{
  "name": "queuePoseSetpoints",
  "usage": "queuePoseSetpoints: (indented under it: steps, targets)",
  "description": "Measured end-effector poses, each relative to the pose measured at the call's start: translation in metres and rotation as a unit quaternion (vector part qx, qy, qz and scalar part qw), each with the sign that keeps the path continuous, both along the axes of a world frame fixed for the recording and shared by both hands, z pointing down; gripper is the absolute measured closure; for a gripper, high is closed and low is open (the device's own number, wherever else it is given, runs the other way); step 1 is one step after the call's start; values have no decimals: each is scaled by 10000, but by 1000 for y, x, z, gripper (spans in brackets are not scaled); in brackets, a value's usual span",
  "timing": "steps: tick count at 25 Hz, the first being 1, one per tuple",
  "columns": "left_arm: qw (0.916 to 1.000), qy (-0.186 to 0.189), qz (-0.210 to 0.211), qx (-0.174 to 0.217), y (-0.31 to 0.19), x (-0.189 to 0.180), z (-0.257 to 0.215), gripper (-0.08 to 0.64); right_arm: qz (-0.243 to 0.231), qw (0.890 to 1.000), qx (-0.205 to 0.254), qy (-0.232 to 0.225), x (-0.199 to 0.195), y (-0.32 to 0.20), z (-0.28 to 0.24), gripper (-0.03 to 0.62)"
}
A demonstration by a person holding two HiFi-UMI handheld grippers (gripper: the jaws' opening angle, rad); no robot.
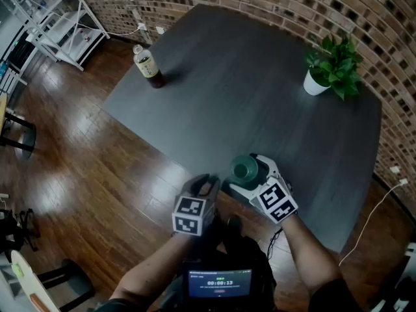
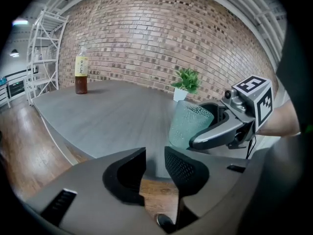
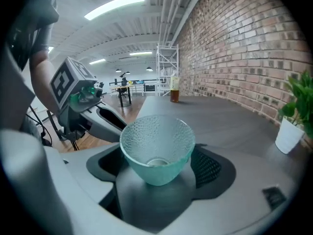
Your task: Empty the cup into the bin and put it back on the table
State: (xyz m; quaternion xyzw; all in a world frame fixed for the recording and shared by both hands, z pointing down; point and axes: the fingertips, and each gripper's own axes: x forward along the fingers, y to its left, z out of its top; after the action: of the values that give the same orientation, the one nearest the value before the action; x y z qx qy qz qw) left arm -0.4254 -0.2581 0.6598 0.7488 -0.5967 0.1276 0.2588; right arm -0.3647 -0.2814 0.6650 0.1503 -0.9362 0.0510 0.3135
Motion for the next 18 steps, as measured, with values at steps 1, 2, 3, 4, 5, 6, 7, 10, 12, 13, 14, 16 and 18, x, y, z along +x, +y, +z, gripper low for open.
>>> queuePoseSetpoints:
  steps: [1, 2, 3, 4, 5, 6, 7, 10, 12, 13, 14, 16, 18]
  targets:
    - [10000, 8, 5, 57, -1, 0, -1, 440, 25, 9999, 79, -75, 0, -2, -1, 160]
    - [9999, 11, 35, 114, -3, 0, -2, 440, 54, 9998, 135, -154, -1, -4, -1, 160]
    - [9998, 5, 78, 176, -4, 0, -4, 440, 84, 9996, 156, -240, -2, -6, -2, 161]
    - [9996, -9, 114, 248, -6, 0, -6, 440, 104, 9993, 156, -330, -3, -7, -4, 160]
    - [9994, -25, 129, 329, -7, -1, -9, 440, 106, 9990, 158, -414, -5, -7, -5, 161]
    - [9991, -39, 121, 414, -9, -3, -12, 440, 94, 9986, 167, -491, -7, -7, -7, 161]
    - [9987, -51, 95, 498, -11, -5, -14, 440, 86, 9982, 180, -567, -8, -6, -8, 160]
    - [9973, -56, 16, 729, -15, -7, -19, 442, 154, 9965, 246, -788, -10, -7, -10, 160]
    - [9963, 0, 30, 854, -15, -7, -22, 468, 156, 9957, 305, -860, -11, -7, -10, 161]
    - [9959, 54, 69, 904, -15, -7, -23, 510, 115, 9956, 346, -866, -13, -7, -10, 161]
    - [9953, 112, 113, 951, -16, -6, -25, 558, 67, 9954, 397, -870, -14, -7, -9, 161]
    - [9942, 131, 134, 1062, -17, -7, -28, 558, 75, 9941, 433, -991, -15, -8, -12, 161]
    - [9928, 61, 99, 1192, -18, -9, -31, 558, 175, 9918, 395, -1203, -16, -10, -16, 161]
